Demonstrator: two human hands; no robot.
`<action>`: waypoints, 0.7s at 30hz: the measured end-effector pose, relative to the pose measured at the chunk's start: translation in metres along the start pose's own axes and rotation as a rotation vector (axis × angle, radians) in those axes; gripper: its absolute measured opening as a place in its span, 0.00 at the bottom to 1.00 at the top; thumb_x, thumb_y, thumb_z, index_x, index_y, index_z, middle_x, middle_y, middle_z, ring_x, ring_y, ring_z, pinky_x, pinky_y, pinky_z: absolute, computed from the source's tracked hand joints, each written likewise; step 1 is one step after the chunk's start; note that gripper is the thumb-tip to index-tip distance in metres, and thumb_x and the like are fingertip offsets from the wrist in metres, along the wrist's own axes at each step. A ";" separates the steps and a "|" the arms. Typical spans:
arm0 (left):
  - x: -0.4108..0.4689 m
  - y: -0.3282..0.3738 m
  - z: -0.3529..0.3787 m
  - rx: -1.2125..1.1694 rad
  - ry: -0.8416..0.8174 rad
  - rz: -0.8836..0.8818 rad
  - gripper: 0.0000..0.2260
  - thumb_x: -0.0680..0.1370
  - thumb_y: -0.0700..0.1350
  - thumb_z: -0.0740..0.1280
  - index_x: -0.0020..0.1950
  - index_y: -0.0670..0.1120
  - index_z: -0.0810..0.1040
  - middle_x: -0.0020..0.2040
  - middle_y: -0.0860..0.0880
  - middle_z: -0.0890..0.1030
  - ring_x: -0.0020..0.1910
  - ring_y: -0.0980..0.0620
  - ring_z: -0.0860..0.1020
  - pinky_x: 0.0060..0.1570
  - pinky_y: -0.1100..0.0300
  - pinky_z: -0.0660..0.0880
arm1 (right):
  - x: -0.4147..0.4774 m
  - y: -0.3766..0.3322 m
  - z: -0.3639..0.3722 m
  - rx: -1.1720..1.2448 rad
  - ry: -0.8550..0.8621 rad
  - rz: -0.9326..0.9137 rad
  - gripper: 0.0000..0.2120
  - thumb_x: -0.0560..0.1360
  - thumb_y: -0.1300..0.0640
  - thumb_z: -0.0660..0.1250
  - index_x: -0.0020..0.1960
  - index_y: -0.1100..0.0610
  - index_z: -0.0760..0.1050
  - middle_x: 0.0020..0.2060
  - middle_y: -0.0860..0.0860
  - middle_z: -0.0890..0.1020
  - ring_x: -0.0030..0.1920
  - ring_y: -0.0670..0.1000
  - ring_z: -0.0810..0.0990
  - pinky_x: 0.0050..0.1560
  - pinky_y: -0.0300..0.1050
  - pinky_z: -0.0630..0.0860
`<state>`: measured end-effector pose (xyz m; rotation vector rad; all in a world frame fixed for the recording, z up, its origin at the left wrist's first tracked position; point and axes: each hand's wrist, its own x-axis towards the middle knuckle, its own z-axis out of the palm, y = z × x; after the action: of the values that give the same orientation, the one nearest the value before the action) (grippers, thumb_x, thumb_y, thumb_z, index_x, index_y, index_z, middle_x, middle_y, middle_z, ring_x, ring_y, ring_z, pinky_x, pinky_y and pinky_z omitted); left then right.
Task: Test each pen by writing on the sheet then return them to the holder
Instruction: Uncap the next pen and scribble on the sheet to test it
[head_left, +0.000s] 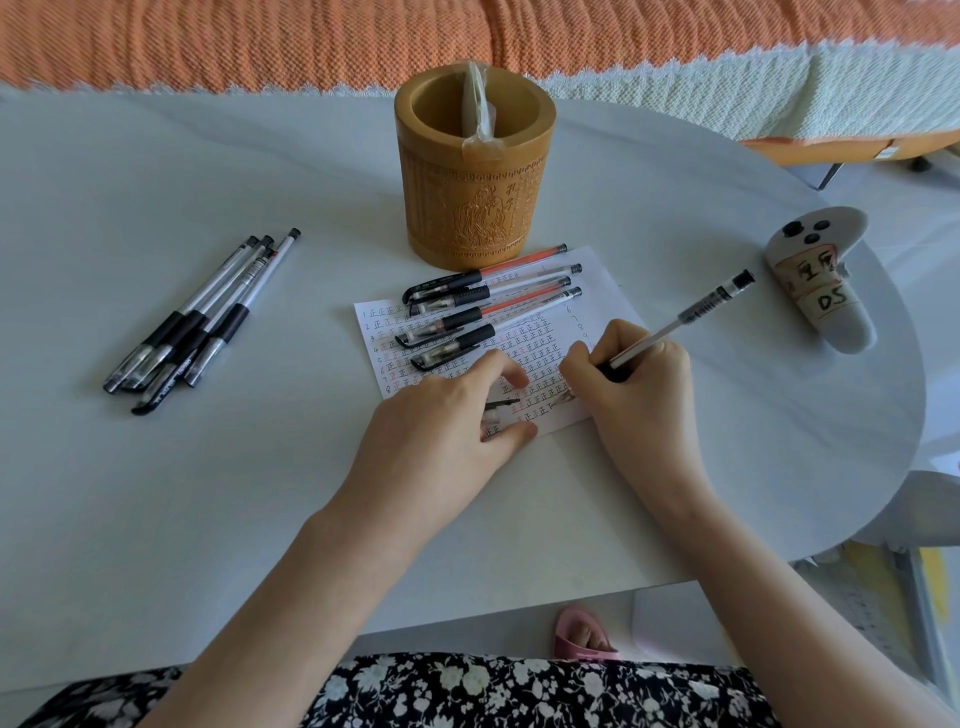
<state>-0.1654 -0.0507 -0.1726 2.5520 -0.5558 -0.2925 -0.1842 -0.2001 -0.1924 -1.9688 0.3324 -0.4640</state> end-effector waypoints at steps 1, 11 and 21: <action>0.000 0.000 0.000 0.005 0.000 0.001 0.13 0.73 0.59 0.66 0.56 0.60 0.69 0.39 0.54 0.80 0.43 0.54 0.81 0.42 0.57 0.75 | 0.000 0.000 0.000 -0.011 -0.001 -0.005 0.17 0.70 0.66 0.66 0.29 0.66 0.60 0.26 0.56 0.61 0.27 0.46 0.56 0.27 0.37 0.53; 0.000 0.001 0.000 -0.003 -0.008 -0.008 0.13 0.73 0.59 0.66 0.55 0.60 0.69 0.39 0.55 0.80 0.44 0.55 0.81 0.42 0.58 0.75 | 0.001 0.001 0.001 -0.009 0.010 -0.012 0.16 0.70 0.67 0.66 0.29 0.66 0.60 0.26 0.58 0.61 0.27 0.46 0.57 0.26 0.36 0.53; 0.000 0.001 -0.001 -0.008 -0.022 -0.020 0.13 0.73 0.59 0.66 0.56 0.60 0.69 0.41 0.56 0.80 0.45 0.55 0.81 0.44 0.57 0.76 | 0.000 0.000 0.000 0.005 -0.012 -0.005 0.17 0.71 0.66 0.67 0.30 0.68 0.61 0.25 0.55 0.61 0.27 0.46 0.56 0.27 0.36 0.53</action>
<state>-0.1652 -0.0513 -0.1715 2.5509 -0.5363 -0.3292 -0.1839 -0.1996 -0.1922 -1.9669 0.3191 -0.4556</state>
